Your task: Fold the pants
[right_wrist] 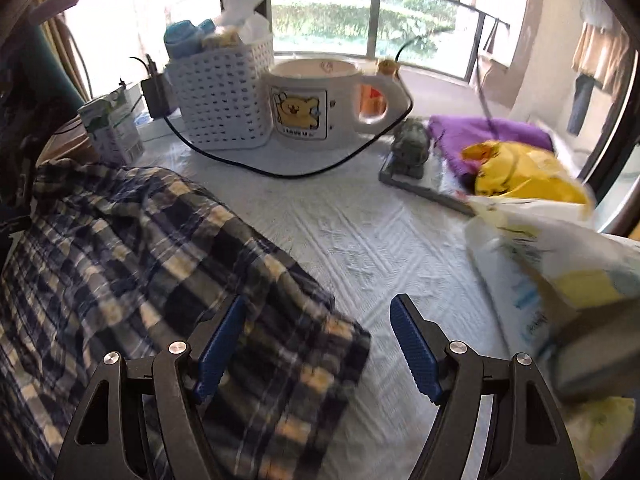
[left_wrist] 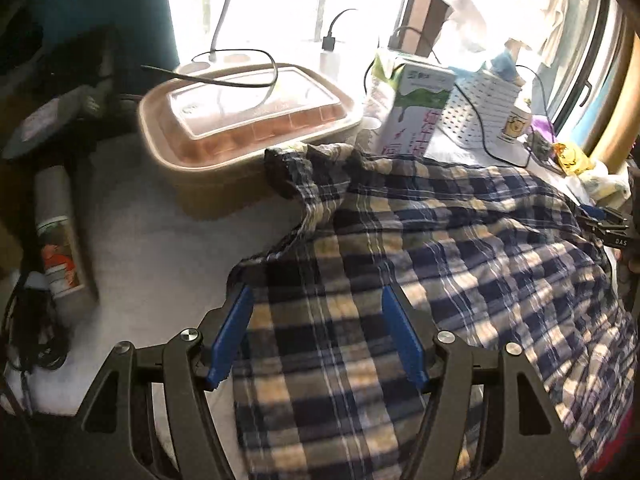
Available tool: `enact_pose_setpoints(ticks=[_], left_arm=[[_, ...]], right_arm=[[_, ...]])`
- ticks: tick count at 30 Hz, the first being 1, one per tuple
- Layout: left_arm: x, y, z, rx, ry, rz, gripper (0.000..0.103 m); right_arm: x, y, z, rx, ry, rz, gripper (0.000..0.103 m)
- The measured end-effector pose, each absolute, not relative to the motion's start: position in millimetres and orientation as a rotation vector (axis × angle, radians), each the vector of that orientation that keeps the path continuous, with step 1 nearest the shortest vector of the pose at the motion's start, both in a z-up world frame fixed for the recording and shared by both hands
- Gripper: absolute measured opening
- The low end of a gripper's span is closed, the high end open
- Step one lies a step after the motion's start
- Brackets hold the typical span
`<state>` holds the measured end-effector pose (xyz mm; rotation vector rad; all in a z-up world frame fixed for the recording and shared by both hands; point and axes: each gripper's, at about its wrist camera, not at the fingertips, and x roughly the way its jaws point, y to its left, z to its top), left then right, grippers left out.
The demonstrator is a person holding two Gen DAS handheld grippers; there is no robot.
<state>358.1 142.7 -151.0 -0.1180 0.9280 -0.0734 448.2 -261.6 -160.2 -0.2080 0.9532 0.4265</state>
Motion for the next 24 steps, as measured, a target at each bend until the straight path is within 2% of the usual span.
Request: enact_pose_setpoints(ticks=[3,4,5,7,12,16,24], left_arm=[[368,141,-158,-0.115,0.950,-0.070,0.067],[371,141,-160,-0.112,0.956,-0.068,0.067],[373,141,-161,-0.107,0.964,-0.065,0.067],[375,140,-162,-0.099,0.966,-0.061,0.067],[380,141,-161,-0.091,0.963,-0.060,0.067],[381,144,-160,-0.075,0.959,-0.038,0.067],[368,161,-155,-0.094,0.958,-0.012,0.067]], right_arm=[[459,-258,-168,-0.187,0.963,0.451,0.072],[461,-254,-168,-0.201,0.960,0.454,0.060],[462,-250,-167,-0.213,0.955,0.463,0.040],[462,-242,-168,-0.228,0.952,0.485,0.021],[461,-218,-164,-0.440,0.827,0.360,0.012],[479,-217,-162,-0.501,0.785,0.276,0.008],[482,-231,-149,-0.460,0.788,0.299,0.009]])
